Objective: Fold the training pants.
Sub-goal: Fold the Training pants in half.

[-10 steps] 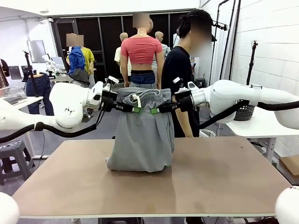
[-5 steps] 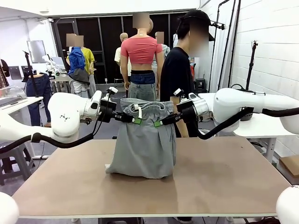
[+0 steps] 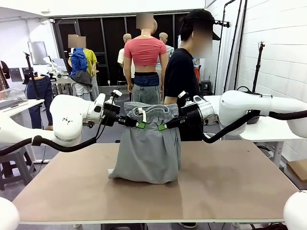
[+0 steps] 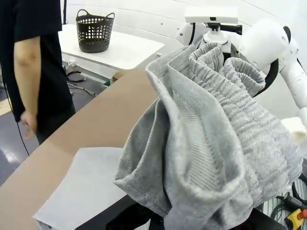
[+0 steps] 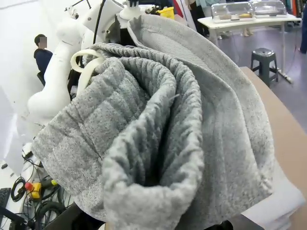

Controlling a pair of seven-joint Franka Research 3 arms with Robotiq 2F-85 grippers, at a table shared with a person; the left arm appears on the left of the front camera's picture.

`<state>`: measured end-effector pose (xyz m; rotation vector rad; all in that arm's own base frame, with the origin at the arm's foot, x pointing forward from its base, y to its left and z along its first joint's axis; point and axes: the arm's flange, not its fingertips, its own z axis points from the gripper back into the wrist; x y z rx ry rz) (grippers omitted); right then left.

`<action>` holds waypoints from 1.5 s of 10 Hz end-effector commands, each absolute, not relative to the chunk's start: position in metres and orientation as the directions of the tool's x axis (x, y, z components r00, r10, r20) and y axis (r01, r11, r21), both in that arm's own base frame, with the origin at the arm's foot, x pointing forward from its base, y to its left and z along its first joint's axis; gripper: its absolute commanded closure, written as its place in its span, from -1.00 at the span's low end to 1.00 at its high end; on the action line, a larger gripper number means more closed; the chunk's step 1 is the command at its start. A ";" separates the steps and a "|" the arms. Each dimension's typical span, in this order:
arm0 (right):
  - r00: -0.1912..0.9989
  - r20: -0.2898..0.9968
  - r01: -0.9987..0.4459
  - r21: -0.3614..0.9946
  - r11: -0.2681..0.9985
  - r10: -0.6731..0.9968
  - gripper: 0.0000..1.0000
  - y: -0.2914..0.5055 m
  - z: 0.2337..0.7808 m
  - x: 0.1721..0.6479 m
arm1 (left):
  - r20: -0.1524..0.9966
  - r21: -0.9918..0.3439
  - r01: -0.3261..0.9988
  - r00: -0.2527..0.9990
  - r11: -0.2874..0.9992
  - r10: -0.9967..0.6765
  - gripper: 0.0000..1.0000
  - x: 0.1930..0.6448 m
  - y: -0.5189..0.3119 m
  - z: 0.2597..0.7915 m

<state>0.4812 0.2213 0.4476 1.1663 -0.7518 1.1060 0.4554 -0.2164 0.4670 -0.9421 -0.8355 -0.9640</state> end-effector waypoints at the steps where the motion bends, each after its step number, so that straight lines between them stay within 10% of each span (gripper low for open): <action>1: 0.390 0.875 -0.906 0.420 -0.051 0.288 1.00 0.226 0.435 0.473 | 0.845 -0.378 0.888 0.446 0.263 -0.294 1.00 0.437 -0.207 0.464; 12: 0.627 0.662 -0.727 0.686 0.004 0.411 1.00 0.255 0.333 0.462 | 0.573 -0.729 0.618 0.786 0.294 -0.232 1.00 0.449 -0.187 0.360; 15: 0.640 0.688 -0.683 0.714 -0.156 0.342 1.00 0.253 0.335 0.458 | 0.559 -0.762 0.593 0.805 0.260 -0.198 1.00 0.445 -0.183 0.358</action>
